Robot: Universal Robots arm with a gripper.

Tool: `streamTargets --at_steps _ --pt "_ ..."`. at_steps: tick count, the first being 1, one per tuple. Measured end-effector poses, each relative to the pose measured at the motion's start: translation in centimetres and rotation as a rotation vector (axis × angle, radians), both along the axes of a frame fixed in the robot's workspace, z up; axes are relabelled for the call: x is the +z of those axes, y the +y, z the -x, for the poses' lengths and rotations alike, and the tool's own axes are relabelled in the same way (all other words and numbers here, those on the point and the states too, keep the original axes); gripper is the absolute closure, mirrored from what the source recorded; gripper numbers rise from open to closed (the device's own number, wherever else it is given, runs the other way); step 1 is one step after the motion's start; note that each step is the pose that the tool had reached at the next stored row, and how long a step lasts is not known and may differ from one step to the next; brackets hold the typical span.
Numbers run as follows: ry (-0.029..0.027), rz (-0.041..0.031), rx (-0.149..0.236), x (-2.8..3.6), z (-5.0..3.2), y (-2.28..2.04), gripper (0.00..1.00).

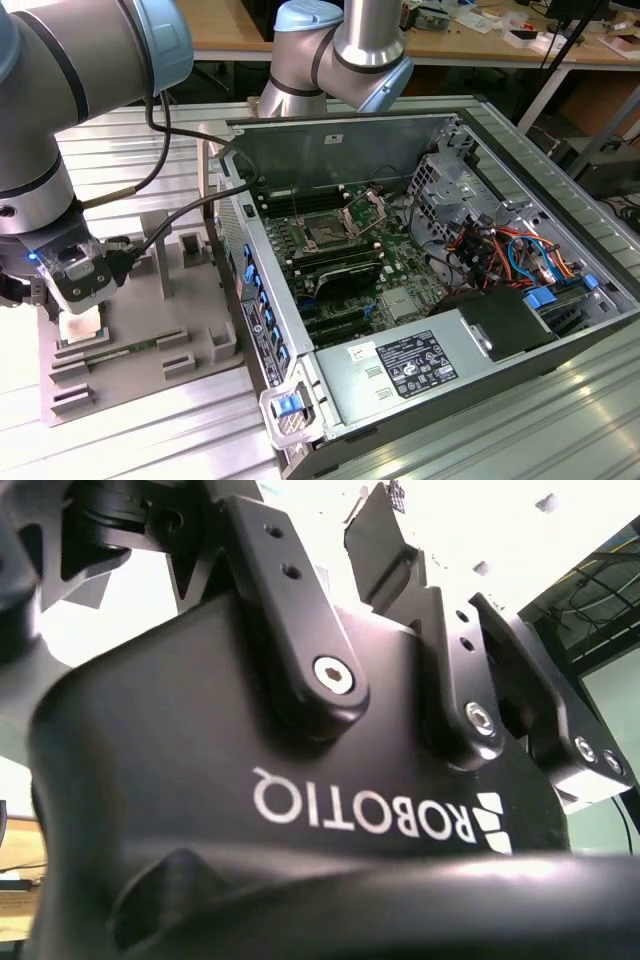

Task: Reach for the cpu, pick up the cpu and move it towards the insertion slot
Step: 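Pick up the cpu and move it towards the insertion slot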

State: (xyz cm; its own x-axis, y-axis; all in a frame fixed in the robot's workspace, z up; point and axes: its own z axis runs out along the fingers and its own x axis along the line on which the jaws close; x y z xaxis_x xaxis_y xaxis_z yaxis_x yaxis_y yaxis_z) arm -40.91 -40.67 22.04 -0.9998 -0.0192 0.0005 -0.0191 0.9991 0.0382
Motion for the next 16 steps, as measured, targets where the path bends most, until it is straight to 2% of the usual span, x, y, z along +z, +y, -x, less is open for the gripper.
streamTargets --at_steps 3,7,16 --pt "0.0000 0.0000 0.000 -0.01 0.00 0.00 0.46" --pt "0.0001 0.0046 0.000 -0.09 0.00 0.00 0.46" --pt "0.0000 0.0047 0.000 -0.54 0.08 0.00 0.46"
